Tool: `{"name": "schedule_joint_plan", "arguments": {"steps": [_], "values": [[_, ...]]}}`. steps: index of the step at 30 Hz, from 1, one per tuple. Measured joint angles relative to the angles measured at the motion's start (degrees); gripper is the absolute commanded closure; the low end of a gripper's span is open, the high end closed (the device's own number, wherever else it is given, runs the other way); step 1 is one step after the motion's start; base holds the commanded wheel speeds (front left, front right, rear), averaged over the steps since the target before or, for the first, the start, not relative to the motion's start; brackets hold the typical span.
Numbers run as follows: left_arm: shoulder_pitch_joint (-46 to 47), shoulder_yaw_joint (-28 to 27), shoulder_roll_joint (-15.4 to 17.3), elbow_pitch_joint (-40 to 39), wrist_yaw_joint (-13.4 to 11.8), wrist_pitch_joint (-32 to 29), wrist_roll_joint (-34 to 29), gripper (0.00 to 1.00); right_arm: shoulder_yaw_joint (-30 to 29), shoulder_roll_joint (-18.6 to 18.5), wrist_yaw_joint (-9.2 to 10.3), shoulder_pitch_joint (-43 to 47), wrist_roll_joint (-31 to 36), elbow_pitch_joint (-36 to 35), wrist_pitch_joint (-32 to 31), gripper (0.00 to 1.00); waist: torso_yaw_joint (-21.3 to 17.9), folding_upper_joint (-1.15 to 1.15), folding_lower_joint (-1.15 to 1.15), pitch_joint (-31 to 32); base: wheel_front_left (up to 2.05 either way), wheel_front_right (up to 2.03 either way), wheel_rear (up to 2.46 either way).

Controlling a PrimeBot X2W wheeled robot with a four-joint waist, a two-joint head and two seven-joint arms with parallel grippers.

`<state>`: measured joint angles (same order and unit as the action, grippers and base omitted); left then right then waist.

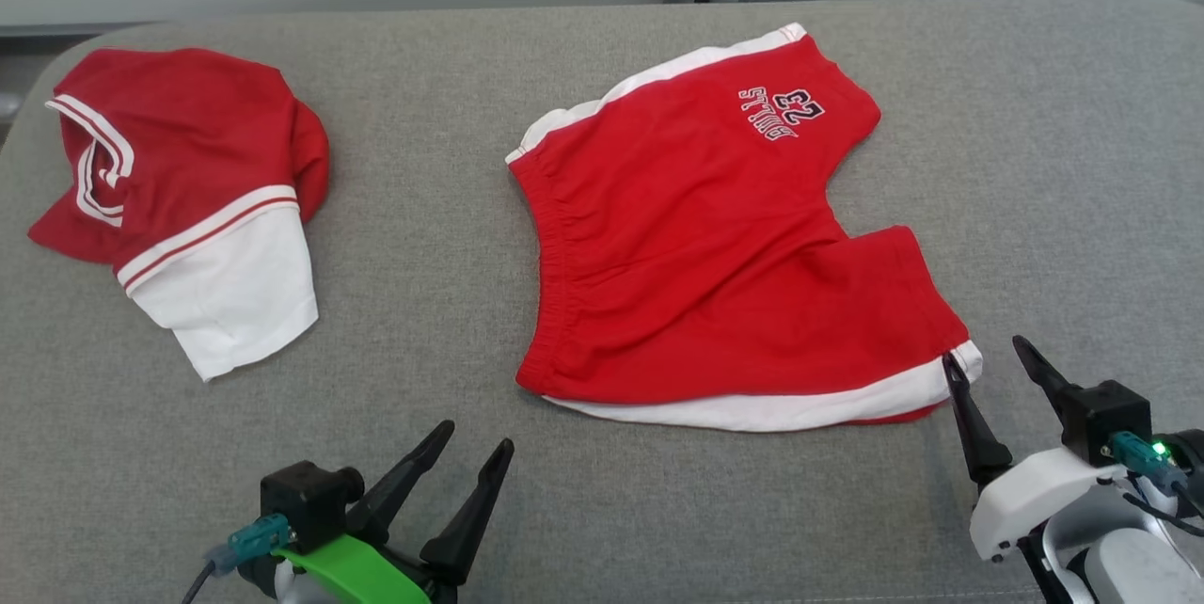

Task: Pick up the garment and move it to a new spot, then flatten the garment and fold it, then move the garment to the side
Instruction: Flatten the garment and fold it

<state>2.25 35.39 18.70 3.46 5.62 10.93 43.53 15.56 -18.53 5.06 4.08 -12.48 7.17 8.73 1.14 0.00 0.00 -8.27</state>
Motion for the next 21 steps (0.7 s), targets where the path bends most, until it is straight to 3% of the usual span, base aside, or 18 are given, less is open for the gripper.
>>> {"name": "schedule_joint_plan", "arguments": {"steps": [12,19,20,21], "values": [[6.04,1.74,-0.52,5.59,0.92,-0.82,-0.42,0.0,0.67,1.9,-0.53,-5.21,0.24,7.37,-0.98,0.0,-0.95,0.0,0.0,-6.33,0.0,0.0,0.0],[8.44,3.33,-1.45,7.73,1.42,-0.8,-0.41,0.0,1.99,2.97,-2.14,-6.38,-0.23,10.37,-1.12,0.0,-1.53,0.0,0.0,-6.97,0.0,0.0,0.0],[8.7,3.55,-1.53,8.09,1.42,-0.8,-0.41,0.0,2.11,3.19,-2.2,-6.7,-0.23,10.67,-1.02,0.12,-1.6,0.0,0.0,-6.97,0.0,0.0,0.0],[8.93,3.77,-1.57,8.54,1.43,-0.8,-0.41,0.0,2.2,3.42,-2.25,-7.08,-0.25,10.99,-0.96,0.38,-1.66,0.0,0.0,-6.97,0.0,0.0,0.0]]}}
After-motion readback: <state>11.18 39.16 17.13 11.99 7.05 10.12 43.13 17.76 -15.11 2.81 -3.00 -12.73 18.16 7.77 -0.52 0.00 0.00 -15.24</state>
